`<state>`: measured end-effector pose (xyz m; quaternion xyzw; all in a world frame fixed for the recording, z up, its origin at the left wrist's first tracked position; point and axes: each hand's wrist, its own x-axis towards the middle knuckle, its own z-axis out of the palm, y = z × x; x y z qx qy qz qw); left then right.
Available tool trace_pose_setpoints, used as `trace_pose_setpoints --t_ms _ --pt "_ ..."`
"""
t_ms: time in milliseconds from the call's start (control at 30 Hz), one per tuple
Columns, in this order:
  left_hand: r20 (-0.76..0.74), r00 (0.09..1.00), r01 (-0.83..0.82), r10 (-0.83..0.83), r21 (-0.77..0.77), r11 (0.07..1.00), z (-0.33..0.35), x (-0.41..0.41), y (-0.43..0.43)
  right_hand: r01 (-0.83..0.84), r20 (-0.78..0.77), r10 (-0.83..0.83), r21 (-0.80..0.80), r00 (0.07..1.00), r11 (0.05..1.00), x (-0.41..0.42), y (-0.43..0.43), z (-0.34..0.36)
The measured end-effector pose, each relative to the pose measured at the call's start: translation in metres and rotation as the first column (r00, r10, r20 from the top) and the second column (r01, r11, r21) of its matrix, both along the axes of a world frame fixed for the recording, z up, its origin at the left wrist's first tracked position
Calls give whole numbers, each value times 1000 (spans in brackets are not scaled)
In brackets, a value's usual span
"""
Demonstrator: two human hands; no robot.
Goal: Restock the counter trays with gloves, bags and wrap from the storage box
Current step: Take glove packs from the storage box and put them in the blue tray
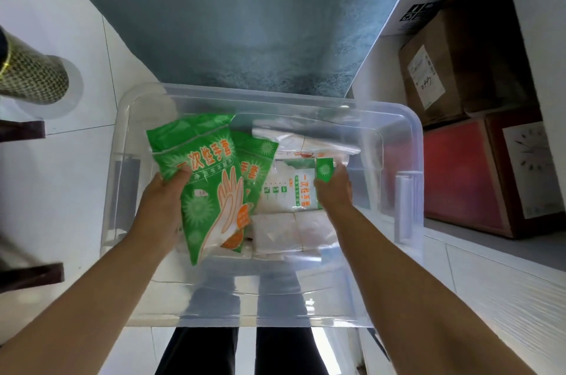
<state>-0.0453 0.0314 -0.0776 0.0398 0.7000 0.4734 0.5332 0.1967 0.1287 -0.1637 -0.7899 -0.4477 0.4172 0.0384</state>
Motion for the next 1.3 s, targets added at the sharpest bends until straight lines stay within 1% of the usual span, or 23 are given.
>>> trace_pose_setpoints --t_ms 67,133,167,300,367,500,600,700,800,900,1000,1100,1133,1167,1233,1267,1300 --pt "-19 1000 -1 1 -18 1000 -5 -2 -2 30 8 -30 -63 1000 998 -4 2 -9" --pt "-40 999 -4 3 -47 999 -6 -2 -3 -25 79 33 -96 996 995 -7 -4 -10" --pt "-46 999 -4 1 -55 998 -6 -2 -3 -58 81 66 -95 995 994 -7 -8 -8" --pt "-52 998 39 -43 -78 996 2 -2 -3 -53 -61 52 -2 997 999 -6 -18 13" --pt "-54 997 46 -50 -73 996 8 -5 -2 -95 -79 99 63 992 994 -4 -20 32" --pt "-44 998 35 -37 -38 999 24 -9 0 -116 -77 133 194 988 974 2 -15 89" --pt "14 1000 25 -25 -20 999 46 -7 5 -168 -98 197 247 975 954 6 -10 143" --pt "34 998 59 -60 37 998 77 0 13 -217 -68 248 301 966 929 0 -14 202" --pt "74 988 126 -135 113 985 117 13 16 -177 -99 230 381 968 908 -17 -23 256" --pt "145 964 184 -223 242 953 159 27 14 -39 -226 154 442 962 896 -44 -33 304" --pt "128 919 307 -373 360 881 201 31 10 84 -321 99 510 942 856 -70 -44 346" --pt "60 835 444 -547 514 734 235 33 10 200 -340 15 586 940 785 -82 -56 379" --pt "13 814 478 -580 551 684 245 34 9 244 -361 -12 605 932 758 -84 -60 389" --pt "-66 789 532 -611 570 626 253 35 8 287 -395 -28 616 918 734 -85 -65 399" --pt "-265 686 679 -677 569 464 268 37 -1 368 -466 -52 620 883 693 -84 -72 417" --pt "-349 645 729 -680 547 411 273 39 -5 410 -500 -69 615 863 673 -84 -75 424" --pt "-417 628 757 -657 523 391 277 41 -8 457 -535 -92 605 840 652 -83 -77 429"
